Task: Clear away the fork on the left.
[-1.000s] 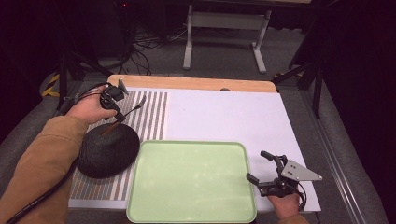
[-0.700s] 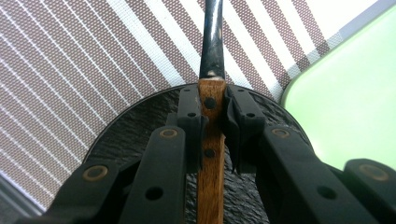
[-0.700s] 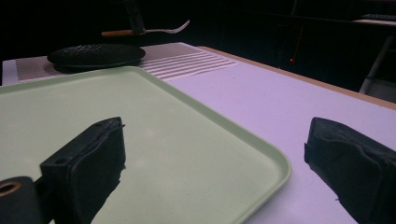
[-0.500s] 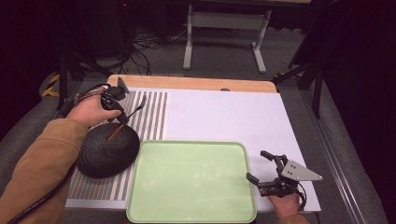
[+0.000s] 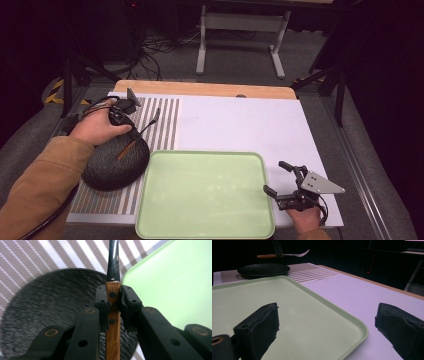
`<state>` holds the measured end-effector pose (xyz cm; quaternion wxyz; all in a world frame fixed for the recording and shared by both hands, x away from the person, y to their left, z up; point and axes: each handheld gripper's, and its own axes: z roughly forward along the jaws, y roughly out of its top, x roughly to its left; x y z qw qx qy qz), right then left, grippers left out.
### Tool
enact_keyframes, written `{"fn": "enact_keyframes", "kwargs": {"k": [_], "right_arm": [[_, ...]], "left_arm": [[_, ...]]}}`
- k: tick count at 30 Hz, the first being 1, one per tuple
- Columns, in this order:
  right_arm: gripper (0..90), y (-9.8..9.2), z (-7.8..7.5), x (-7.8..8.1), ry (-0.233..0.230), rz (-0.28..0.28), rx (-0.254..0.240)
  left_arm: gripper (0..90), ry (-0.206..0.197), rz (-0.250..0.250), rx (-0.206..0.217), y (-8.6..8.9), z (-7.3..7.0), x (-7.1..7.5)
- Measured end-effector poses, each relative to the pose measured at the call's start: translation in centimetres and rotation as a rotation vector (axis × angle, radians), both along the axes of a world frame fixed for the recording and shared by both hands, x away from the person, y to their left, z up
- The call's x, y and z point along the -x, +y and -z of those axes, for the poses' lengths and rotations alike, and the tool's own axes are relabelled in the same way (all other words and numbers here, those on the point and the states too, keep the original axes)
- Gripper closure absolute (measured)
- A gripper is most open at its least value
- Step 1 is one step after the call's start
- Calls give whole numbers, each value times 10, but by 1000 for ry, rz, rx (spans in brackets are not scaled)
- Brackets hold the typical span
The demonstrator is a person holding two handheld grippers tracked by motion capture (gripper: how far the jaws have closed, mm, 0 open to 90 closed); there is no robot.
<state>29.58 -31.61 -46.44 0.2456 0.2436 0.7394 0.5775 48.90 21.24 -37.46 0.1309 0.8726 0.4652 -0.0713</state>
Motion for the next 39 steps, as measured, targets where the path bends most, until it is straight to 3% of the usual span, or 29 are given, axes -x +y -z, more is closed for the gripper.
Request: {"fn": "enact_keyframes", "kwargs": {"k": [11,21,27,32,37,39], "right_arm": [[57,0,-1,-2,-2,-3,0],[57,0,-1,-2,0,-5,0],[57,0,-1,-2,0,-4,2],[57,0,-1,-2,-1,-5,1],[57,0,-1,-2,-2,-5,1],[57,0,-1,-2,-3,-6,0]], "left_arm": [[777,-18,20,39,-12,-5,33],[777,5,47,72,-25,-1,62],[777,20,48,63,-33,5,78],[777,30,44,85,-38,11,91],[777,41,52,68,-43,21,101],[777,60,46,84,-46,25,105]]}}
